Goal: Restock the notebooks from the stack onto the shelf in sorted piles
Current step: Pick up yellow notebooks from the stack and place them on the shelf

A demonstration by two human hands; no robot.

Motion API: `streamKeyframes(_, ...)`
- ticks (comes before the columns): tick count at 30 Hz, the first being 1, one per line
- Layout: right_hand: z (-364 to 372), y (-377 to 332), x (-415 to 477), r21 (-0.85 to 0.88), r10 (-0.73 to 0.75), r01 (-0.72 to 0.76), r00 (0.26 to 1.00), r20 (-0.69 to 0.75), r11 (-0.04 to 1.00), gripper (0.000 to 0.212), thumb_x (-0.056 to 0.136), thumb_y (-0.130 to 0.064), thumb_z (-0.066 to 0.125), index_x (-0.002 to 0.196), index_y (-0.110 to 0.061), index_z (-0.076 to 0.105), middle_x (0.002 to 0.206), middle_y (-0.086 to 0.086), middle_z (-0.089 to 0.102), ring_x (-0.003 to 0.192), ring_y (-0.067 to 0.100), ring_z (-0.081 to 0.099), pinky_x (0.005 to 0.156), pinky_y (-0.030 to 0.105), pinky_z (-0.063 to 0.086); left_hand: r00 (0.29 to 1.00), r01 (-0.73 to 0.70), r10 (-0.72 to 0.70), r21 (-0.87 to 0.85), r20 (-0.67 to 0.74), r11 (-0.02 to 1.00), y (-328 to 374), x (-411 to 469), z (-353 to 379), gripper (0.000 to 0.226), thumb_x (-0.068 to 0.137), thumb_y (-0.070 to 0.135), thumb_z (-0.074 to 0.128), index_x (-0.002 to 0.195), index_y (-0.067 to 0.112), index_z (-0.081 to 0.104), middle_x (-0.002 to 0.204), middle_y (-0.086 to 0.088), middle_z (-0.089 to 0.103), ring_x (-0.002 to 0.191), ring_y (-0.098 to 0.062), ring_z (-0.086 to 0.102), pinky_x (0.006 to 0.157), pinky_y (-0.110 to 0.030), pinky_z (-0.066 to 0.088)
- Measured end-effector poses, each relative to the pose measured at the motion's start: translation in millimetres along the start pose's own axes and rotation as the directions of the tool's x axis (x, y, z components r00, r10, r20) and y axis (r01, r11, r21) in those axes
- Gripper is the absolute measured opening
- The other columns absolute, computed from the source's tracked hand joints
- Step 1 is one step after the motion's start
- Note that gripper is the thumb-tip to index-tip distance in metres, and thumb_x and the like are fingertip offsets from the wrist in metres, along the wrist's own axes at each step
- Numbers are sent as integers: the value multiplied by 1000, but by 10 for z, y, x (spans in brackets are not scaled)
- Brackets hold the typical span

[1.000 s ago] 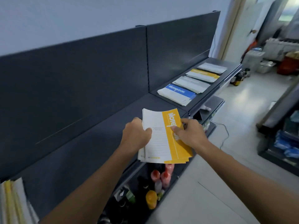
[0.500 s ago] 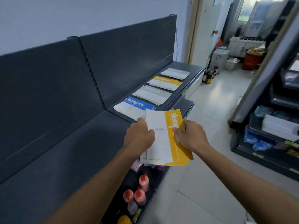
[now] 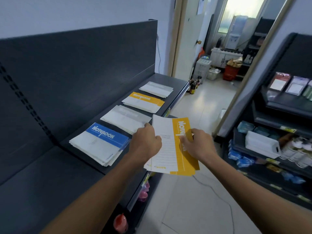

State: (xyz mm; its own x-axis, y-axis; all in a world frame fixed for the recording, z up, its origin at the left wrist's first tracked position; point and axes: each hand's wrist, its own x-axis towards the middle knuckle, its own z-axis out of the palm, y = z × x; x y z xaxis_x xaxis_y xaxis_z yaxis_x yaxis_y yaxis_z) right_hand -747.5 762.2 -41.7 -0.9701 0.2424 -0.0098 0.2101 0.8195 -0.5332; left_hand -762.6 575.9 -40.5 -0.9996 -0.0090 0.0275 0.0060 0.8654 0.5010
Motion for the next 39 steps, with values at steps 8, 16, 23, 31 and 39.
streamKeyframes(8, -143, 357, 917, 29, 60, -61, 998, 12, 998, 26, 95, -47, 60, 96, -22, 65, 93, -1, 69, 86, 23, 65, 75, 39, 55, 999, -54, 54, 11, -5, 998, 473, 844, 362, 20, 95, 30, 57, 98, 13, 46, 92, -3, 55, 79, -25, 52, 63, -34, 40)
streamKeyframes(16, -444, 937, 2093, 96, 34, -43, 995, 94, 994, 25, 96, -43, 59, 96, -18, 65, 94, 0, 68, 85, 22, 64, 71, 34, 52, 1000, -10, 11, 60, -7, 998, 1236, 1778, 845, 24, 94, 34, 56, 104, 14, 49, 102, -6, 58, 83, -24, 49, 68, -36, 41)
streamKeyframes(23, -694, 1301, 3003, 39, 1, -6, 993, 116, 999, 26, 96, -43, 59, 89, -18, 59, 86, 1, 60, 80, 24, 54, 66, 31, 37, 999, 32, -30, 111, -21, 993, 1831, 2498, 1131, 26, 93, 33, 57, 107, 13, 50, 107, -8, 62, 87, -24, 51, 69, -36, 40)
streamKeyframes(31, -674, 1318, 4078, 67, -55, 46, 989, 140, 997, 27, 94, -45, 59, 103, -20, 66, 99, 3, 70, 91, 27, 66, 78, 38, 54, 992, 110, -102, 101, -76, 989, 2048, 3373, 1314, 23, 92, 33, 58, 105, 16, 49, 98, -3, 58, 80, -22, 49, 64, -34, 40)
streamKeyframes(39, -452, 1059, 5358, 87, -97, 83, 981, 169, 993, 27, 94, -46, 59, 103, -21, 65, 98, 0, 70, 88, 24, 68, 82, 45, 58, 984, 169, -164, 68, -73, 983, 2032, 4560, 1410, 24, 96, 32, 58, 112, 15, 50, 105, -5, 63, 89, -25, 63, 75, -41, 58)
